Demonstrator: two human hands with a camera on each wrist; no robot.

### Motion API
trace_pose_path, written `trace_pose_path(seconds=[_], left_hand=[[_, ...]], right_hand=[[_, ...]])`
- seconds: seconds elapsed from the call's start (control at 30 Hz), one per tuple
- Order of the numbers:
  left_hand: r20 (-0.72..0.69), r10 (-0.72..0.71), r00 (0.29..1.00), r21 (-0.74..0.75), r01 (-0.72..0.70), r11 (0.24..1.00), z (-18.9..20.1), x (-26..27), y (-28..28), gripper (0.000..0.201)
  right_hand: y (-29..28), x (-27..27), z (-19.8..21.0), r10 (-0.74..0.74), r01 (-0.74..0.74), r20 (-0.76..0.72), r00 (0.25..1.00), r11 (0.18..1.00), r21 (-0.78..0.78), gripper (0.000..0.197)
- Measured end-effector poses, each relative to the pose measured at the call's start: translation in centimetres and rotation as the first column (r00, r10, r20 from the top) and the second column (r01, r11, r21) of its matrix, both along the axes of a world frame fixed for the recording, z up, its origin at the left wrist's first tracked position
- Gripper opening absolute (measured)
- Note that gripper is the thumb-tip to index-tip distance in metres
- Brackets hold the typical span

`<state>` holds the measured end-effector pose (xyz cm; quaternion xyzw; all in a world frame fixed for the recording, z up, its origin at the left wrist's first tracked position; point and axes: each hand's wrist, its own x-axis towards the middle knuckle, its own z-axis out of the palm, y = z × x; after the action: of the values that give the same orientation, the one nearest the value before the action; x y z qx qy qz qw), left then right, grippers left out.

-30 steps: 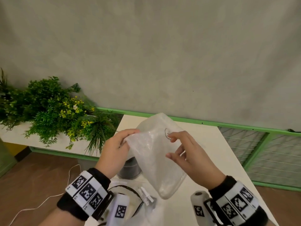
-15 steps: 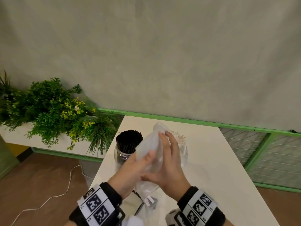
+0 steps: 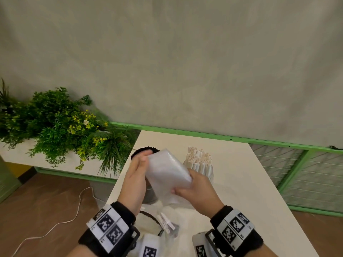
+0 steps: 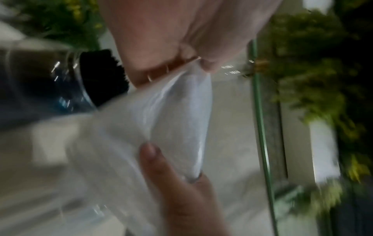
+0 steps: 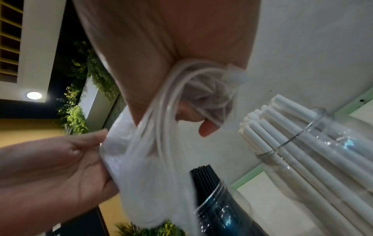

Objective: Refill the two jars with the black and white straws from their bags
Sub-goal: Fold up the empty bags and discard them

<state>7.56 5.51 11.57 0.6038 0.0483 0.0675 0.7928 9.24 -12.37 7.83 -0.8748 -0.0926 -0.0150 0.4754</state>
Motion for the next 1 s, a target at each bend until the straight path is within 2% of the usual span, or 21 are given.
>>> trace_pose_path(seconds=[0.03, 0.07, 0.1, 0.13, 0.17, 0.2, 0.23, 0.27, 0.33, 0.37, 0.43, 0.5, 0.53, 0.6, 0.63, 0.67, 0.77, 0.8, 0.9, 1.0], left_hand=[[0.148, 0.082, 0.986, 0.209, -0.112, 0.971, -0.3, -0.1, 0.2, 0.018], [0.327, 0.101, 0.94, 0.416, -0.239, 0.877, -0.4, -0.4, 0.4, 0.023], [0.473, 0.012, 0.881, 0.598, -0.331, 0.73, -0.4, -0.8, 0.4, 0.029], [0.536, -0.154, 0.83, 0.746, -0.38, 0.546, -0.5, -1.1, 0.3, 0.036], [0.515, -0.314, 0.797, 0.842, -0.402, 0.361, -0.9, -1.2, 0.1, 0.045], [0.427, -0.413, 0.804, 0.904, -0.375, 0.206, -1.4, -1.2, 0.1, 0.056], [0.312, -0.446, 0.839, 0.949, -0.292, 0.115, -1.6, -1.1, 0.1, 0.068], [0.212, -0.45, 0.868, 0.977, -0.187, 0.1, -1.8, -0.9, 0.1, 0.079], [0.127, -0.467, 0.875, 0.981, -0.042, 0.189, -2.2, -0.3, 0.4, 0.088], [0.12, -0.473, 0.873, 0.973, -0.009, 0.229, -2.1, -0.2, 0.4, 0.087], [0.141, -0.445, 0.884, 0.964, -0.021, 0.265, -1.8, 0.0, 0.1, 0.072], [0.148, -0.324, 0.934, 0.94, -0.031, 0.34, -1.8, 0.3, 0.2, 0.053], [0.132, -0.239, 0.962, 0.909, -0.022, 0.416, -2.0, 0.5, 0.3, 0.047], [0.095, -0.065, 0.993, 0.809, -0.038, 0.587, -2.6, 0.9, 0.8, 0.041], [0.079, -0.008, 0.997, 0.766, -0.056, 0.641, -2.8, 1.0, 0.9, 0.039], [0.068, 0.02, 0.998, 0.738, -0.063, 0.672, -2.8, 1.0, 0.9, 0.038], [0.081, -0.027, 0.996, 0.68, -0.035, 0.732, -2.7, 0.8, 0.6, 0.05], [0.099, -0.059, 0.993, 0.659, -0.021, 0.752, -2.6, 0.7, 0.5, 0.056], [0.14, -0.109, 0.984, 0.595, 0.005, 0.804, -2.2, 0.7, 0.5, 0.069], [0.144, -0.196, 0.97, 0.552, 0.086, 0.829, -1.9, 0.6, 0.7, 0.074]], right_hand=[[-0.3, 0.2, 0.0, -0.001, 0.001, -0.008, 1.0, 0.999, -0.04, 0.033], [-0.6, 0.4, 0.0, 0.006, -0.008, -0.023, 1.0, 0.998, -0.068, 0.027], [-0.8, 0.4, 0.2, 0.037, -0.039, -0.038, 0.999, 0.996, -0.076, 0.023], [-0.9, 0.4, 0.5, 0.088, -0.091, -0.045, 0.995, 0.994, -0.068, 0.022], [-0.9, 0.3, 0.8, 0.146, -0.148, -0.046, 0.988, 0.988, -0.053, 0.023], [-0.9, 0.2, 1.2, 0.205, -0.207, -0.048, 0.978, 0.978, -0.032, 0.023], [-0.8, 0.1, 1.7, 0.263, -0.264, -0.058, 0.963, 0.965, 0.0, 0.023], [-0.8, -0.1, 2.2, 0.324, -0.321, -0.073, 0.943, 0.946, 0.051, 0.023], [-0.6, -0.5, 2.9, 0.414, -0.403, -0.074, 0.908, 0.906, 0.127, 0.024], [-0.4, -0.6, 3.1, 0.425, -0.417, -0.052, 0.904, 0.901, 0.116, 0.023], [0.2, -0.3, 3.0, 0.371, -0.369, 0.053, 0.927, 0.928, -0.052, 0.022], [0.5, 0.2, 2.7, 0.222, -0.127, 0.304, 0.927, 0.944, -0.303, 0.023], [0.5, 0.3, 2.8, 0.131, 0.011, 0.428, 0.894, 0.949, -0.314, 0.024], [0.3, -0.2, 3.3, -0.028, 0.161, 0.564, 0.825, 0.969, -0.187, 0.035], [0.4, -0.8, 3.4, -0.048, 0.168, 0.584, 0.81, 0.974, -0.153, 0.042], [0.6, -1.4, 3.4, -0.004, 0.141, 0.586, 0.81, 0.972, -0.188, 0.051], [1.8, -2.5, 1.9, 0.229, 0.043, 0.518, 0.824, 0.887, -0.459, 0.083], [1.9, -2.3, 1.3, 0.248, 0.027, 0.486, 0.838, 0.871, -0.491, 0.085], [1.1, -1.4, 0.7, 0.168, 0.018, 0.438, 0.883, 0.921, -0.39, 0.07], [1.0, -1.5, 0.6, 0.187, 0.014, 0.473, 0.861, 0.921, -0.39, 0.069]])
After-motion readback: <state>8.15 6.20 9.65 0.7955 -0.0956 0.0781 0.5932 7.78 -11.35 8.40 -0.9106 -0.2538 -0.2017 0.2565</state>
